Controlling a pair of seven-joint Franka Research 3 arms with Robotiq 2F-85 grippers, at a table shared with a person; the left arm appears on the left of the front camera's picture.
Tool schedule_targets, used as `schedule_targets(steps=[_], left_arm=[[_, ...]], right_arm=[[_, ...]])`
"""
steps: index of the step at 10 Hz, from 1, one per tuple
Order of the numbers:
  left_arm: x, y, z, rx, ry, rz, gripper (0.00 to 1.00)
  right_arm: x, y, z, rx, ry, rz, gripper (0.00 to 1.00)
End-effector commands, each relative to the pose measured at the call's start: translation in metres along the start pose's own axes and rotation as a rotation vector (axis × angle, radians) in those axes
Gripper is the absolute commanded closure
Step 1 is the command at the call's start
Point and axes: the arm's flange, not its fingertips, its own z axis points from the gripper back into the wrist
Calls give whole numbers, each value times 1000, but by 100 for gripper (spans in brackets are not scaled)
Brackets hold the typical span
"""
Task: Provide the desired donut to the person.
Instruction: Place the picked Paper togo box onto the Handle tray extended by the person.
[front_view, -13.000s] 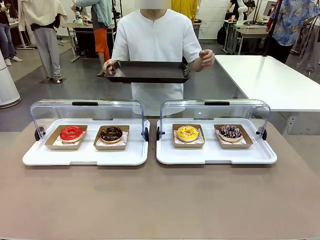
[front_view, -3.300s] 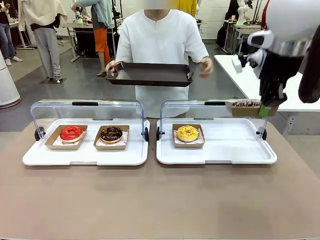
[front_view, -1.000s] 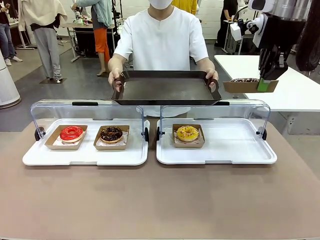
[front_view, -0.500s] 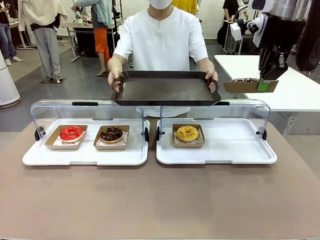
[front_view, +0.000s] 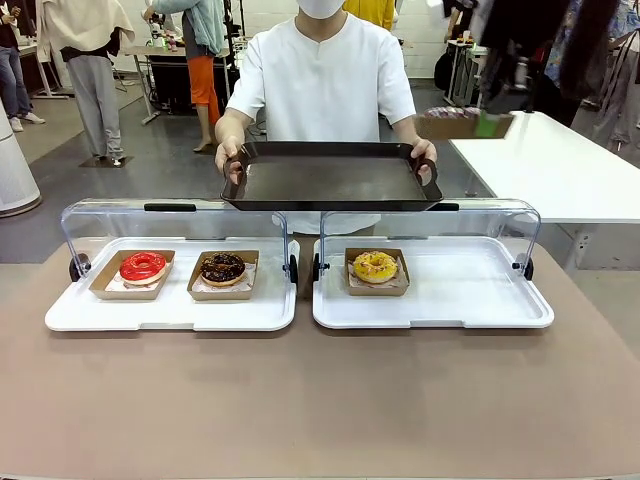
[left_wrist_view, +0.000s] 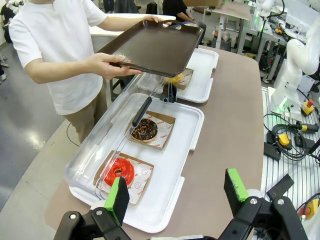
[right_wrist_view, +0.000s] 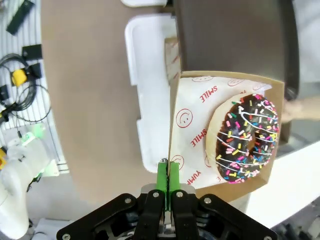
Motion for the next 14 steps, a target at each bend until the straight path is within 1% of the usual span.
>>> schedule_targets(steps=[1,2,4,6,7,10,14], left_arm=[[1,-1,1,-3,-2,-2,0],[1,-1,1,-3,-2,-2,0],[1,-1,1,-3,-2,-2,0],[1,-1,1,-3,-2,-2,0],[1,-1,1,-3,-2,-2,0],[1,-1,1,-3,-2,-2,0],[1,-1,1,-3,-2,-2,0]], right_arm=[[33,-26,-17,-9,-14,42,98],[46,-34,-32,20,-48,57,98],[66,-53,-68,17,-80,101,98],[72,-63,-95,28,-72,108,98],[75,-64,-104,33,-84,122,98],[72,-73,-126,79,-70,112,98],[61,-89,-139,109,-67,92,98]])
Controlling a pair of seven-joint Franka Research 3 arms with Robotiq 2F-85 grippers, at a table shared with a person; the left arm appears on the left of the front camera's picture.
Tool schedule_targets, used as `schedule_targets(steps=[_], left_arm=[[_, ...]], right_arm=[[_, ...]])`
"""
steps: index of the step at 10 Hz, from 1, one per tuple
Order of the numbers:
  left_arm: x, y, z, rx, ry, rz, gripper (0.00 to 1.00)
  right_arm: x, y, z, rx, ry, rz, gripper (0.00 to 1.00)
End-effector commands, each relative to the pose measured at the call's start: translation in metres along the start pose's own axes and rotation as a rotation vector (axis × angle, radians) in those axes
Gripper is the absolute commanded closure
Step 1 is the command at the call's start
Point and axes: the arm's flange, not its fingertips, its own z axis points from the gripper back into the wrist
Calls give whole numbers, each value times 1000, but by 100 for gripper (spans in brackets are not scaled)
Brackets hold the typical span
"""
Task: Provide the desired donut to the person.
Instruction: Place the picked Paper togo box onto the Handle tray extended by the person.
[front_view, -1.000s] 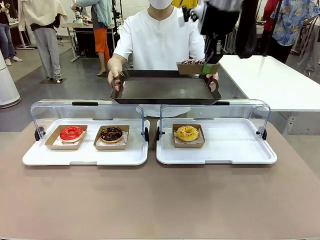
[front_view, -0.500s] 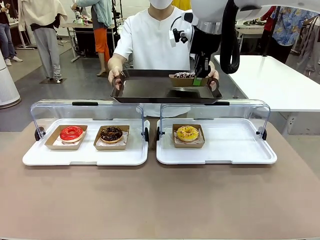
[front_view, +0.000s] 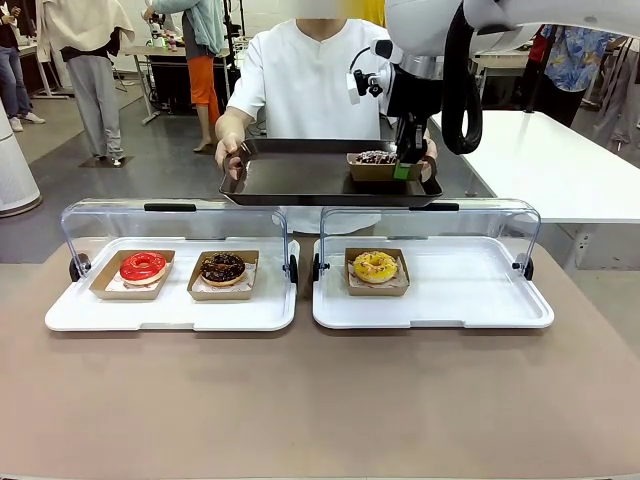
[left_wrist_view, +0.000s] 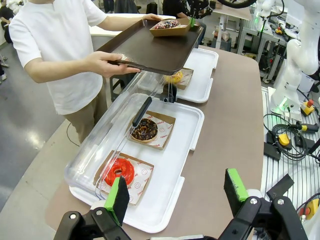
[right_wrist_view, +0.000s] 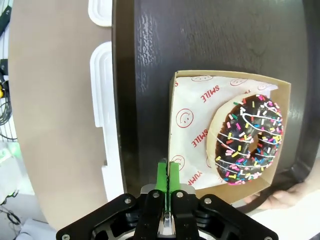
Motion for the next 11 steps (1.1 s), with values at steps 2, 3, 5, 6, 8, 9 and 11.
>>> schedule_targets(steps=[2,3,5,6,8,9,11], left_arm=[[1,-1,1,-4,-2,-2,0],[1,-1,1,-4,-2,-2,0],[1,-1,1,-4,-2,-2,0],[1,-1,1,-4,-2,-2,0],[1,-1,1,-4,-2,-2,0],[1,-1,1,-4,-2,-2,0],[1,-1,1,-4,-2,-2,0]], right_arm=[[-3,-17,-3,36,-32,5,98],[-5,-20,-6,39,-34,3,98],[-7,-22,-10,47,-39,2,98],[-8,-23,-10,47,-41,4,57],[-6,-21,-7,44,-42,13,0],[-7,-20,-5,42,-41,15,0],[-10,-20,-3,42,-47,13,13]])
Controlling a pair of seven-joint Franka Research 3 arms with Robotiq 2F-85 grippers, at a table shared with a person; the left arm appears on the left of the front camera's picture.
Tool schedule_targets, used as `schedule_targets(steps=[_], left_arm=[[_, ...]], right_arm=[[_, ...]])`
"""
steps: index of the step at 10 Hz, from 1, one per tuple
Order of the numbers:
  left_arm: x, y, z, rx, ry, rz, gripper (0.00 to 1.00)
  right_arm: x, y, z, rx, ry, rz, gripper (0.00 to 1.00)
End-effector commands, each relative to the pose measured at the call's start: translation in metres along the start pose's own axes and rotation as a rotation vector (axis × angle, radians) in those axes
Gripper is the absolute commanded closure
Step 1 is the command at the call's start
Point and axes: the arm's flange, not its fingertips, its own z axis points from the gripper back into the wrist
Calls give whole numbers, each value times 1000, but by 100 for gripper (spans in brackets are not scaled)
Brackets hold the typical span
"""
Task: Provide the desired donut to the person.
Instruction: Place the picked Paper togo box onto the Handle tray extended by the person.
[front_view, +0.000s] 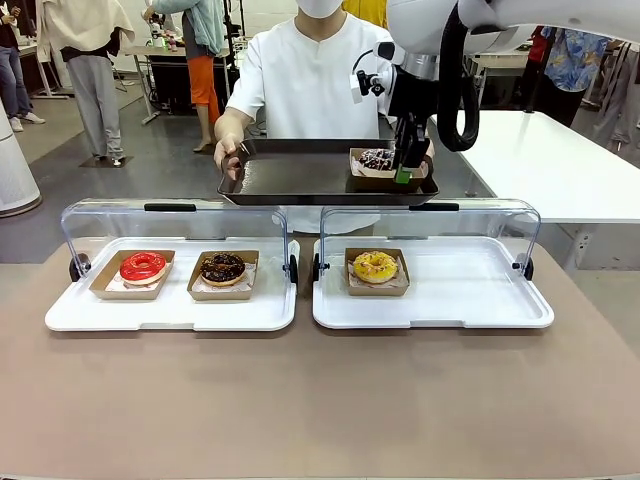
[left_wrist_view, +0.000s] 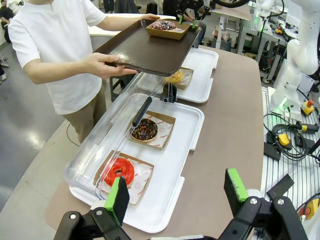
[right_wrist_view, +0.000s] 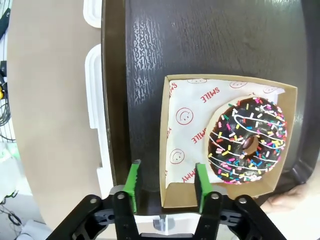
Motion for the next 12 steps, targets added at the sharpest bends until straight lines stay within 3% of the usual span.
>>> schedule_targets(steps=[1,7,9,12], left_arm=[[1,-1,1,-4,-2,-2,0],[1,-1,1,-4,-2,-2,0],[1,-1,1,-4,-2,-2,0],[1,-1,1,-4,-2,-2,0]], right_arm=[[-5,-1,4,23,-31,19,3],[-8,5,8,39,-39,21,0],[-20,42,27,132,34,7,0],[-85,117,76,142,32,-3,0]])
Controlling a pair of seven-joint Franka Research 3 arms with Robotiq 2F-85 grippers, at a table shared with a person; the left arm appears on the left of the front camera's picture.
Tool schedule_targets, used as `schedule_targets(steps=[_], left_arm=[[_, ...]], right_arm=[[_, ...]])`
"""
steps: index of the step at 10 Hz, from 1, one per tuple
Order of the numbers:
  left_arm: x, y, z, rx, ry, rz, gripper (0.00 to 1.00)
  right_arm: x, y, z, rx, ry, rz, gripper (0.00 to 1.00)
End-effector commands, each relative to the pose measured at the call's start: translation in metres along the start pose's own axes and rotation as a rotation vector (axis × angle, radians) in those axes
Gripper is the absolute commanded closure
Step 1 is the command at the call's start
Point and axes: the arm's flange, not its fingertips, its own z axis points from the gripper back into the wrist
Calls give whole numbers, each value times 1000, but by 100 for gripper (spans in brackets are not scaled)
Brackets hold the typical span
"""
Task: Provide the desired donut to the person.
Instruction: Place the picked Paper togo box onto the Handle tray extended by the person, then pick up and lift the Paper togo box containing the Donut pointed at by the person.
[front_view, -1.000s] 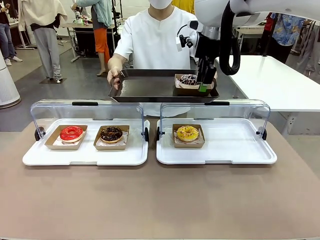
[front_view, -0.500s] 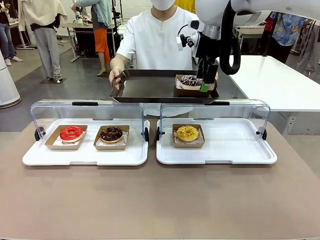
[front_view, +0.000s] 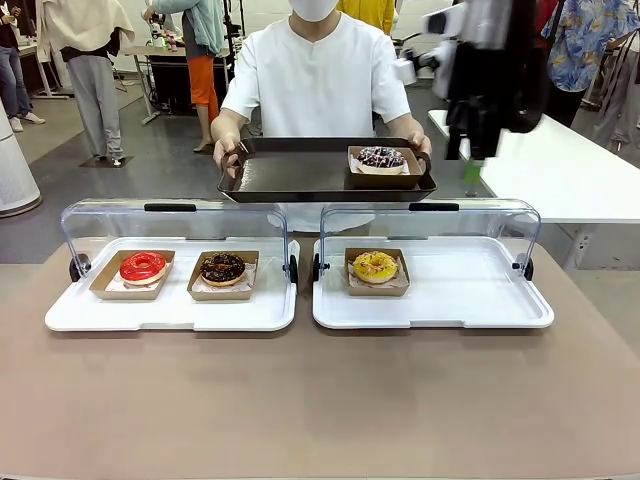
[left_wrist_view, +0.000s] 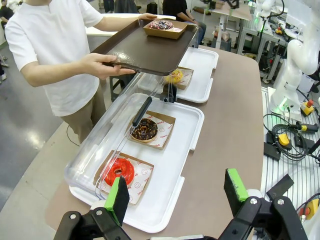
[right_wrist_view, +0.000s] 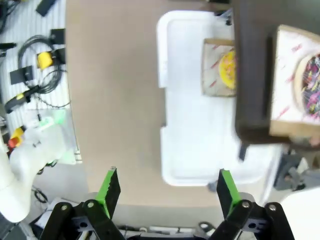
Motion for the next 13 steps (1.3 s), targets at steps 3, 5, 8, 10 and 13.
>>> schedule_targets(steps=[3,5,8,10,13], left_arm=[[1,-1,1,-3,-2,-3,0],[1,-1,1,-3,-2,-3,0],[1,-1,1,-3,-2,-3,0],[1,-1,1,-3,-2,-3,0],[1,-1,1,-3,-2,-3,0]], right_arm=[[-97,53,-5,-81,-92,-58,0],[-124,49,-9,-121,-115,-52,0],[-139,36,-22,-98,-145,9,0],[-139,45,-8,-102,-108,-78,0],[-139,45,-8,-102,-108,-78,0]])
